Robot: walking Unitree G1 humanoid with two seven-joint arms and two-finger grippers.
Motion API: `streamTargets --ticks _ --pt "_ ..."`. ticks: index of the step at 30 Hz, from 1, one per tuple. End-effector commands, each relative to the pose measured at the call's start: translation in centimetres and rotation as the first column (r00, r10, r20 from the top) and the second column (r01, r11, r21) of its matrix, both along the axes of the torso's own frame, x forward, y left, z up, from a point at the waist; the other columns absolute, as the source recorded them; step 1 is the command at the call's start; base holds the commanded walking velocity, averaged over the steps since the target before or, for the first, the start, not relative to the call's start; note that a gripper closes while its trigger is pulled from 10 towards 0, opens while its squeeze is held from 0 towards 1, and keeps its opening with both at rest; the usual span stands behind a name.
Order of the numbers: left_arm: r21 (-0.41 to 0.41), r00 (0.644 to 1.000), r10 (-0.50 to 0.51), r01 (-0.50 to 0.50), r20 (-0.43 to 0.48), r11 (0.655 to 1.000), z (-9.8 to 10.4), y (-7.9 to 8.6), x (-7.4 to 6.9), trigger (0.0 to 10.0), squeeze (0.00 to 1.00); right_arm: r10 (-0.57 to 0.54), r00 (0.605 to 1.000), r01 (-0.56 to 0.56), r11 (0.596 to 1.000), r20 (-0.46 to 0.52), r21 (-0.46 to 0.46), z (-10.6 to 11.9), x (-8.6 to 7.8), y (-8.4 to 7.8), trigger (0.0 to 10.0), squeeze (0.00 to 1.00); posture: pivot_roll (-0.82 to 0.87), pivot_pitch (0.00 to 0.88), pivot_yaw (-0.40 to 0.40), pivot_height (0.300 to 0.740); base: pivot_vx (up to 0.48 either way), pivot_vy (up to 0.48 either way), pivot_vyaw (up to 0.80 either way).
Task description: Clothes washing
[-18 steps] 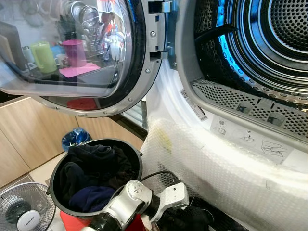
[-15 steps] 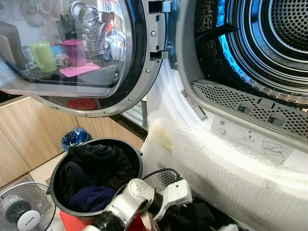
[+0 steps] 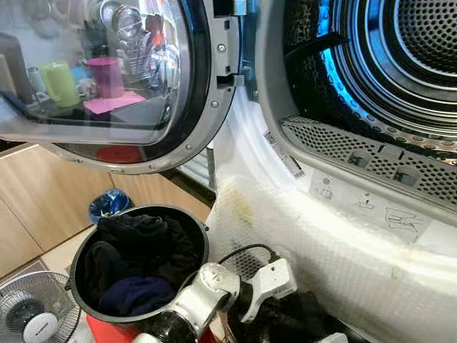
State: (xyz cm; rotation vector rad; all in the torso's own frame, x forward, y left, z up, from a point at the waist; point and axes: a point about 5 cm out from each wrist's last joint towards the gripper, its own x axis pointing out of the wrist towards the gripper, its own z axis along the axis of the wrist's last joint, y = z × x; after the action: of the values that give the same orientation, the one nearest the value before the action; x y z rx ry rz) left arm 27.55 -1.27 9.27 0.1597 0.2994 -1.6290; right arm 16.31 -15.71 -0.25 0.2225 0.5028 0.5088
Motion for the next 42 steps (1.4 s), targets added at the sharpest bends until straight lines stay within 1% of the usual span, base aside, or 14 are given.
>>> streamTargets --ticks 1,5,6,7,8,9,10,19,23,27,31,40,41,42 --pt "-0.036 0.999 -0.014 0.015 0.034 0.999 1.3 -0.4 0.3 0.0 0.0 -0.063 0.998 0.064 0.998 0.014 -0.008 0.0 0.5 -0.4 10.0 0.0 0.1 0.045 0.022 0.74 0.0 0.0 0.0" --pt "-0.02 0.999 -0.022 0.022 0.034 1.0 1.1 -0.4 0.2 0.0 0.0 -0.104 0.995 0.104 0.994 -0.001 -0.02 -0.4 0.7 -0.6 10.0 0.0 0.1 0.044 0.024 0.74 0.0 0.0 0.0" --pt "-0.02 0.999 -0.024 0.025 0.032 0.999 1.1 -0.4 0.1 0.0 0.0 -0.108 0.994 0.108 0.994 0.005 -0.005 -0.4 0.8 -0.4 7.5 0.0 0.1 0.044 0.024 0.74 0.0 0.0 0.0" --pt "-0.021 0.999 -0.025 0.026 0.032 0.999 1.1 -0.4 0.1 0.0 0.0 -0.107 0.994 0.107 0.994 0.008 0.0 -0.4 0.8 -0.4 7.5 0.0 0.1 0.044 0.024 0.74 0.0 0.0 0.0" --pt "-0.019 0.999 -0.028 0.029 0.03 0.999 1.1 -0.4 0.1 0.0 0.0 -0.113 0.994 0.113 0.994 0.013 0.0 -0.4 0.8 -0.4 0.6 0.0 0.1 0.044 0.024 0.74 0.0 0.0 0.0" --pt "-0.018 0.999 -0.03 0.031 0.029 0.999 1.1 -0.4 0.1 0.0 0.0 -0.118 0.993 0.118 0.993 0.017 -0.001 -0.3 0.9 -0.4 0.6 0.0 0.1 0.044 0.024 0.74 0.0 0.0 0.0" --pt "-0.017 0.999 -0.034 0.034 0.029 0.999 1.0 -0.4 0.0 0.0 0.0 -0.121 0.992 0.12 0.993 0.029 0.014 -0.2 0.9 -0.4 0.0 0.0 0.1 0.045 0.024 0.74 0.0 0.0 0.0" --pt "-0.011 0.998 -0.053 0.053 0.036 0.999 0.9 0.1 -0.2 0.0 0.0 -0.126 0.991 0.126 0.992 0.038 0.017 -0.3 0.9 -0.5 0.0 0.0 0.1 0.042 0.026 0.74 0.0 0.0 0.0" --pt "0.015 0.997 -0.069 0.069 0.032 0.998 0.5 0.5 -0.4 0.0 0.0 -0.12 0.99 0.118 0.992 0.068 0.034 0.0 0.9 -0.4 0.0 0.0 0.1 0.033 0.027 0.74 0.0 0.0 0.0" --pt "0.019 0.995 -0.092 0.091 0.027 0.996 0.3 0.9 -0.8 0.0 0.0 -0.117 0.988 0.113 0.993 0.097 0.045 0.2 0.8 -0.3 0.0 0.0 0.1 0.023 0.03 0.74 0.0 0.0 0.0" --pt "0.028 0.995 -0.092 0.091 0.027 0.995 0.0 1.2 -1.0 0.0 0.0 -0.12 0.986 0.112 0.991 0.119 0.073 0.5 0.7 -0.1 0.0 0.0 0.1 0.016 0.037 0.74 0.0 0.0 0.0" --pt "0.026 0.997 -0.079 0.078 0.024 0.997 0.1 2.0 -1.1 0.0 0.0 -0.14 0.983 0.13 0.988 0.123 0.086 0.4 0.5 0.1 0.0 0.0 0.11 0.001 0.045 0.74 0.0 0.0 0.0" --pt "0.026 0.997 -0.078 0.077 0.025 0.997 0.1 2.1 -1.2 0.2 0.0 -0.144 0.981 0.133 0.987 0.128 0.089 0.4 0.5 0.1 0.0 0.0 0.11 0.0 0.046 0.74 0.0 0.0 0.0" --pt "0.026 0.997 -0.076 0.076 0.028 0.997 0.1 2.2 -1.2 1.8 0.0 -0.156 0.979 0.144 0.985 0.133 0.099 0.4 0.5 0.1 0.0 0.0 0.1 0.0 0.048 0.74 0.0 0.0 0.0"
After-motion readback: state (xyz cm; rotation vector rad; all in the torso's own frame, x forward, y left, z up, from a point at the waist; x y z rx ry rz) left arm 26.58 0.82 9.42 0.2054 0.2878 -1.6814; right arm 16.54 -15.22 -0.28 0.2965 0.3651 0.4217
